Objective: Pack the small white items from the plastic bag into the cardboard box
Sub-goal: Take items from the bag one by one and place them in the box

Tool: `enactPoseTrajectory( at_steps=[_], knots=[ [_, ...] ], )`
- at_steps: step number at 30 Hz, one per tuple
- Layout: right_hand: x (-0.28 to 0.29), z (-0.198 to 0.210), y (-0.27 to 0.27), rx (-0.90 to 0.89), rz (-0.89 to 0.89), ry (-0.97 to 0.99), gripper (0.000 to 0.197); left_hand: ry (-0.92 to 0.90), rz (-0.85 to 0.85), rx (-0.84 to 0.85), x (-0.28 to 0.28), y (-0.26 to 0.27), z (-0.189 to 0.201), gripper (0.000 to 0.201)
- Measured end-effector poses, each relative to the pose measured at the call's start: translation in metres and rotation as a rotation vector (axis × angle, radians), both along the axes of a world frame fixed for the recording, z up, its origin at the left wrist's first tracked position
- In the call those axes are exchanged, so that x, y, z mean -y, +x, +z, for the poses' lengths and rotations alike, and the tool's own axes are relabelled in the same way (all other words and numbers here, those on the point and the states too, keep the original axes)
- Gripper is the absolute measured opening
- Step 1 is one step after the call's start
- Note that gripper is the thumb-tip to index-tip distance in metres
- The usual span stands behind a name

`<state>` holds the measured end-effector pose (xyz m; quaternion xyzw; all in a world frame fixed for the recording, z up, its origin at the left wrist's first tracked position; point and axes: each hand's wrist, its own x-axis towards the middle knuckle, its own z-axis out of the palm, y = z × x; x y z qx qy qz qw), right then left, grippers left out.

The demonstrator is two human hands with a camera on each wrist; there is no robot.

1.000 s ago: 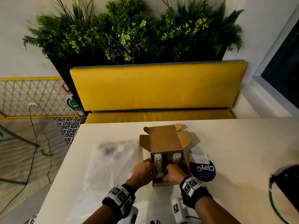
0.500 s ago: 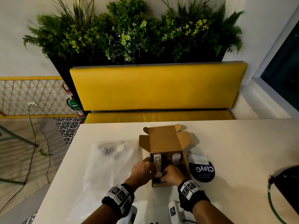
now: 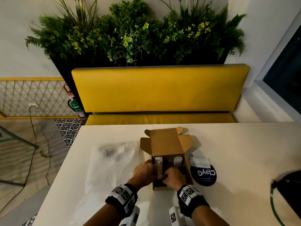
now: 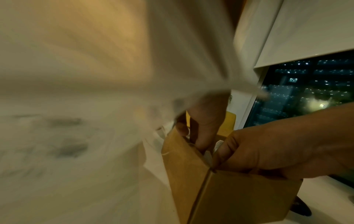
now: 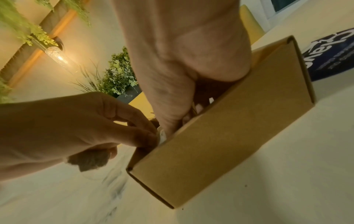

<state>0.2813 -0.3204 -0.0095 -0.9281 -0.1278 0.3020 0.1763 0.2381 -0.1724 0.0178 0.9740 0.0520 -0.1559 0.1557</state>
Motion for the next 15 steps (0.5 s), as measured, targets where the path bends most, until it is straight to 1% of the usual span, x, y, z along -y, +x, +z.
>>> enactPoseTrajectory(
  at_steps=[2, 3, 4, 7, 8, 9, 11, 13, 15],
  knots=[
    [0.006, 0.002, 0.002, 0.021, -0.004, -0.005, 0.023, -0.050, 0.066, 0.038, -0.005, -0.002, 0.003, 0.031],
    [0.009, 0.006, 0.004, 0.035, -0.013, 0.010, 0.027, -0.101, 0.115, 0.062, -0.008, -0.002, 0.005, 0.030],
    [0.012, 0.008, 0.006, 0.065, -0.018, 0.040, 0.029, -0.206, 0.181, 0.087, -0.010, -0.004, 0.009, 0.031],
    [0.016, 0.021, 0.009, 0.183, -0.052, 0.222, 0.024, -0.746, 0.459, 0.064, -0.015, -0.012, 0.029, 0.045],
    [0.016, 0.027, 0.009, 0.189, -0.066, 0.311, 0.020, -0.887, 0.517, 0.049, -0.017, -0.015, 0.034, 0.051],
    [0.015, 0.035, 0.007, 0.154, -0.082, 0.397, 0.016, -1.003, 0.549, 0.047, -0.018, -0.018, 0.039, 0.055],
    [0.012, 0.047, 0.002, -0.020, -0.124, 0.571, 0.017, -1.210, 0.574, 0.069, -0.019, -0.023, 0.046, 0.058],
    [0.010, 0.055, -0.004, -0.250, -0.215, 0.715, 0.026, -1.385, 0.579, 0.079, -0.019, -0.027, 0.053, 0.061],
    [0.011, 0.059, -0.010, -0.519, -0.297, 0.874, 0.034, -1.510, 0.579, 0.076, -0.020, -0.029, 0.059, 0.062]
  ],
)
